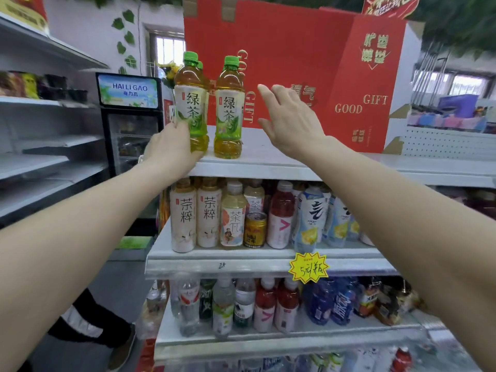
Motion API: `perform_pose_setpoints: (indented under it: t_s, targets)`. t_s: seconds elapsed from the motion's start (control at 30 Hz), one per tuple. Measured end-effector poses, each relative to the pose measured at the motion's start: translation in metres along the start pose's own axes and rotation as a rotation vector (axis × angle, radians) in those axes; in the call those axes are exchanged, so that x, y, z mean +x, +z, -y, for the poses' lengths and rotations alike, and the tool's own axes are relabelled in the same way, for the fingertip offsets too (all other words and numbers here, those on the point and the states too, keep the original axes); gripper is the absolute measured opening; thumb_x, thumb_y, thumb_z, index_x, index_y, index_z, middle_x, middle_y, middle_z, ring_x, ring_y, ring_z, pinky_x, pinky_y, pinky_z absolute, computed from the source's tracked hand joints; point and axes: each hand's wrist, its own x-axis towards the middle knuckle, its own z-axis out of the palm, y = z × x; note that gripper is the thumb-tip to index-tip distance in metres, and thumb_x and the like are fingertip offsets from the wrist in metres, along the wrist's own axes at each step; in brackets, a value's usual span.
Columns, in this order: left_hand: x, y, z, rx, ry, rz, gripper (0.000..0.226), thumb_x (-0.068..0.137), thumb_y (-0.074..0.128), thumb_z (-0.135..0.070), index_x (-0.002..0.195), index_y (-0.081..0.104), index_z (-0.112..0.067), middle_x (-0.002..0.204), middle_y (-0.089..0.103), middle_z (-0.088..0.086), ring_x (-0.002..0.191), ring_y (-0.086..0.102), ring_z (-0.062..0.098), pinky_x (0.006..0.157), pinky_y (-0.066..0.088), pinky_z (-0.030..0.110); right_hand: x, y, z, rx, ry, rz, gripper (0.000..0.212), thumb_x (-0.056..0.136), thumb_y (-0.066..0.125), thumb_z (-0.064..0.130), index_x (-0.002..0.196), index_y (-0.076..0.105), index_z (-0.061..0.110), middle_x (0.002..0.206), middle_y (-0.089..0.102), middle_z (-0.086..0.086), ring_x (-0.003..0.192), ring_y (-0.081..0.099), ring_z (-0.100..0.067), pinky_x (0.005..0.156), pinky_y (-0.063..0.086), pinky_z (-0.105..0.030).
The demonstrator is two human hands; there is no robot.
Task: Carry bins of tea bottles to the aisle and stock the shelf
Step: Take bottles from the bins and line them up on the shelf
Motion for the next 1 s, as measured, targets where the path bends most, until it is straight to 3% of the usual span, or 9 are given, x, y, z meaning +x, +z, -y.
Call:
perform_pose_setpoints:
  t_s: [0.17,0.4,0.5,0.73,1.0]
  targets:
    - [-0.051,0.003,-0.031,0.068,0.053,0.022,0.063,0.093,0.065,-0.036,0.143,0.039,-0.009,0.137,0.049,0.018,0.120,0.051,0.042,0.091,0.046,0.050,-0.056,-0.006,-0.014,-0.050,-0.077,0.048,0.066,0.100,0.050,0.035,0.155,0.022,0.009,0.148,0.038,-0.015,0.134,0.036,-0.035,0.108,0.037,-0.045]
    - [-0.153,0.058,-0.049,0.071,0.152,0.061,0.061,0.093,0.063,-0.030,0.146,0.037,-0.011,0.141,0.046,0.016,0.121,0.050,0.041,0.087,0.048,0.051,-0.179,0.035,-0.007,0.084,-0.081,0.103,0.063,0.094,0.056,0.031,0.148,0.037,0.004,0.141,0.046,-0.022,0.124,0.045,-0.042,0.096,0.042,-0.051]
    - [-0.205,0.097,-0.047,0.070,0.133,0.150,0.060,0.094,0.063,-0.030,0.145,0.038,-0.011,0.142,0.045,0.015,0.122,0.048,0.041,0.083,0.044,0.047,-0.246,0.064,0.006,0.150,-0.085,0.160,0.060,0.093,0.047,0.031,0.145,0.040,0.002,0.138,0.048,-0.023,0.123,0.047,-0.042,0.099,0.041,-0.049]
    - [-0.331,0.222,0.001,0.027,0.137,0.376,0.059,0.091,0.063,-0.029,0.142,0.043,-0.007,0.141,0.046,0.018,0.122,0.048,0.041,0.088,0.044,0.049,-0.422,0.156,0.064,0.328,-0.072,0.398,0.059,0.091,0.053,0.026,0.142,0.043,-0.003,0.133,0.049,-0.027,0.120,0.048,-0.045,0.101,0.042,-0.049]
    - [-0.525,0.383,0.079,-0.060,-0.037,0.726,0.062,0.084,0.075,-0.025,0.138,0.050,-0.008,0.138,0.051,0.016,0.117,0.053,0.040,0.086,0.049,0.048,-0.655,0.272,0.167,0.532,0.097,0.747,0.061,0.095,0.056,0.032,0.147,0.040,0.003,0.136,0.050,-0.026,0.123,0.051,-0.043,0.099,0.048,-0.052]
